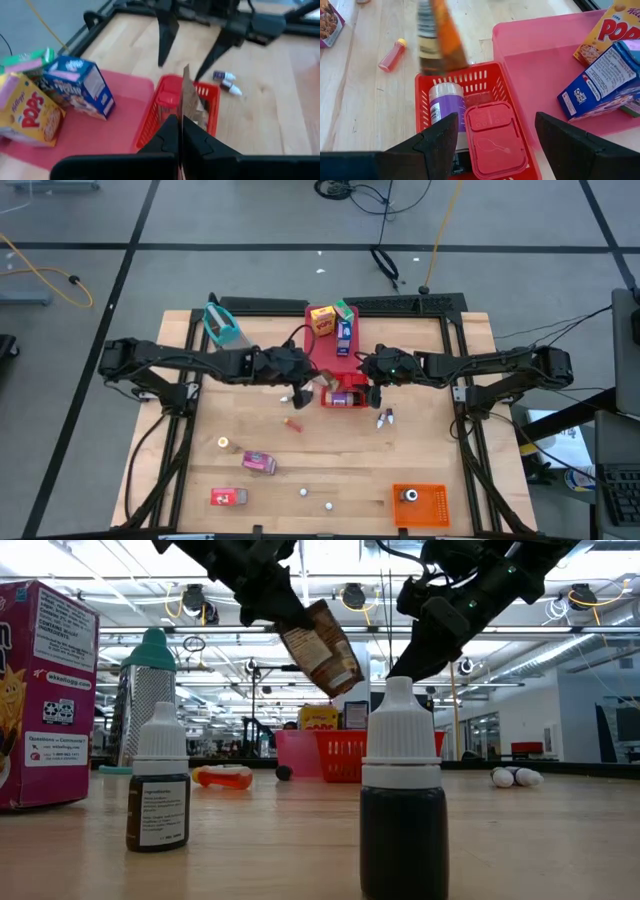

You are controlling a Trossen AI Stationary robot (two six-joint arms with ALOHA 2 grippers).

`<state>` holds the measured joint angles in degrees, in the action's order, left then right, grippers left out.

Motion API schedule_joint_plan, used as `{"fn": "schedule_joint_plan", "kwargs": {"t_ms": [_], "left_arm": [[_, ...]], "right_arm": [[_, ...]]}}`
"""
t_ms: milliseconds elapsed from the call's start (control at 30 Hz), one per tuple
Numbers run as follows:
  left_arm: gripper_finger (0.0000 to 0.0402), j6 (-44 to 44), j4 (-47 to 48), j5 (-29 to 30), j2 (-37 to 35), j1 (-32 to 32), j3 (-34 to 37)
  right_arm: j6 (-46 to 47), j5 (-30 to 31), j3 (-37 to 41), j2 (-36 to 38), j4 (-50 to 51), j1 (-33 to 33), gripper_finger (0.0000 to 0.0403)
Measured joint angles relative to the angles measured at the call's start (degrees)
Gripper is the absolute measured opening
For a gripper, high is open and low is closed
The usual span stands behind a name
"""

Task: Pick & Place Kitchen Items
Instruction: Put the orange seasoning pack into the red bin

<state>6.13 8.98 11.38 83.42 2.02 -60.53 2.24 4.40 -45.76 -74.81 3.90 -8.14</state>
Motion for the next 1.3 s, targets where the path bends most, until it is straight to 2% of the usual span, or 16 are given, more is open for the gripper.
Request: {"fn": "schedule_joint_plan", "kwargs": {"t_ms": [267, 367, 733, 1100, 1300], "left_arm": [[0.0000, -0.61, -3.31, -0.91, 4.61, 0.00, -0.03], [0.0000, -2.11, -1.35, -0.54, 6.53, 0.42, 0.08], [0.0000, -0.45, -3.73, -0.99, 6.73, 2.58, -0.04], [0.0000, -0.41, -6.31, -1.39, 13.21, 2.80, -0.02], [0.0003, -1.04, -7.06, -0.92, 13.30, 3.19, -0.02]], "right_arm": [[-0.09, 0.00, -0.02, 0.00, -1.16, 0.00, 0.0256], [-0.09, 0.00, -0.02, 0.00, -1.07, 0.00, 0.0256], [-0.42, 0.00, -0.02, 0.00, -0.93, -0.02, 0.0256], [-0.55, -0.02, -0.02, 0.00, -1.09, -0.02, 0.0256], [-0.46, -0.02, -0.02, 0.00, -1.11, -0.02, 0.0256]]}}
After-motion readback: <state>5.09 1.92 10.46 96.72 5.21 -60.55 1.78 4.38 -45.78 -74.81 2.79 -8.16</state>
